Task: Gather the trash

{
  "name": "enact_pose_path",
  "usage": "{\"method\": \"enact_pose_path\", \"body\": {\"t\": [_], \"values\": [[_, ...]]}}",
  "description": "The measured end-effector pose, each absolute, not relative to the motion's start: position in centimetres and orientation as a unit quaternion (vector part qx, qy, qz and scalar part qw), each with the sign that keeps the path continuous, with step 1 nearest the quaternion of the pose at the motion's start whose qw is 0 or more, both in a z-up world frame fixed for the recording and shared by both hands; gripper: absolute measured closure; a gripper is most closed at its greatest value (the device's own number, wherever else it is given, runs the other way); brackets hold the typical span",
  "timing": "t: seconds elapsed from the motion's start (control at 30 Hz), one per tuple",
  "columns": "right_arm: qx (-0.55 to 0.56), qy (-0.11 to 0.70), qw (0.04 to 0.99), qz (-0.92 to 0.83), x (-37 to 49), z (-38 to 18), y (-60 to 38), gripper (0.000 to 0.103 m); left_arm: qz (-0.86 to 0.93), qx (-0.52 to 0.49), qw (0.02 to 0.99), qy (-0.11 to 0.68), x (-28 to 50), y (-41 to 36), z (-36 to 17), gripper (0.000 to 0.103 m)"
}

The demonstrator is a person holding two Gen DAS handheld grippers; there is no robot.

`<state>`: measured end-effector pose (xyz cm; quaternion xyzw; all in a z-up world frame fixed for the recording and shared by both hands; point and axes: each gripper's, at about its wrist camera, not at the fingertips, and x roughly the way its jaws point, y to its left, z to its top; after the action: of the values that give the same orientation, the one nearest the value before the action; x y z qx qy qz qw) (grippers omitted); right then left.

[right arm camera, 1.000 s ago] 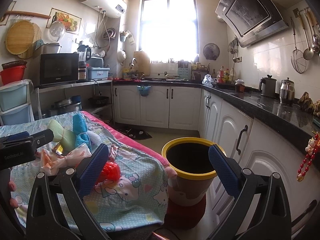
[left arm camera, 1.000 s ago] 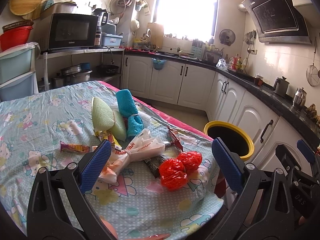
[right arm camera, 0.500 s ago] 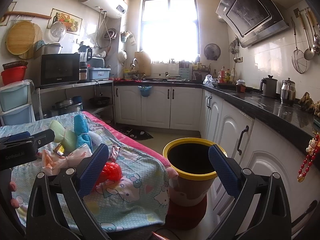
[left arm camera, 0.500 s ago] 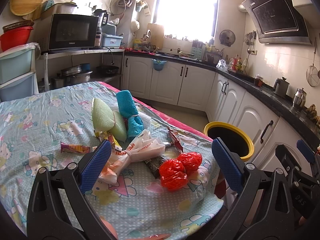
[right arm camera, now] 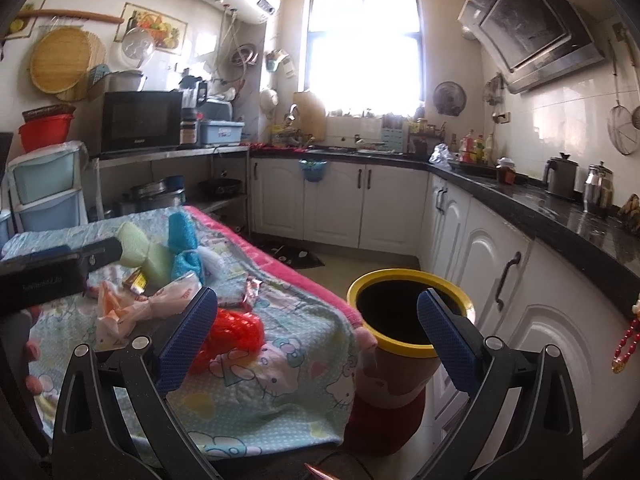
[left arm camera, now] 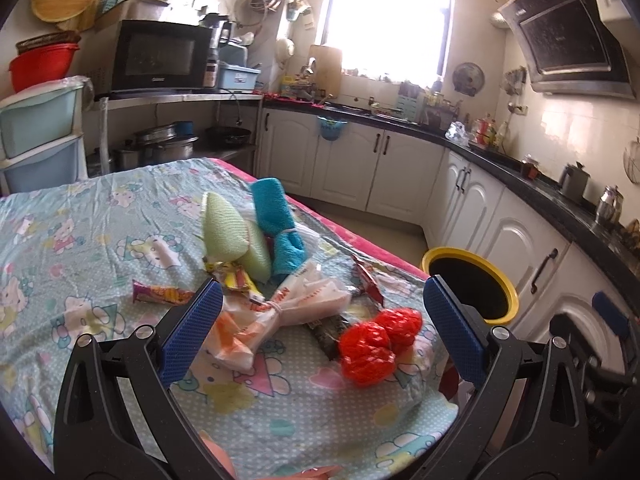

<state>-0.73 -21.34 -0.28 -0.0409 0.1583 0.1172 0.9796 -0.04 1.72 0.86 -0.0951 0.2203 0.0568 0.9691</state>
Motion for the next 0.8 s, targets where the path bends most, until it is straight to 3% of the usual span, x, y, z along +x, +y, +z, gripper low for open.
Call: {"method": "enact_pose_path", "body": {"t": [0.43, 0.8], "values": [[-0.047, 0.228, 0.951, 0.205, 3.3, -1.1, -15.5, 0.006, 0.127, -0.143, 0.958, 0.215, 1.1, 8.3, 1.0, 0.011], [-0.019, 0.342, 0.926, 0.161, 10.3, -4.1, -13.3, 0.006, 0.137, -0.194, 0.936, 0.261, 7.7, 13.7, -0.3, 0.011]]}}
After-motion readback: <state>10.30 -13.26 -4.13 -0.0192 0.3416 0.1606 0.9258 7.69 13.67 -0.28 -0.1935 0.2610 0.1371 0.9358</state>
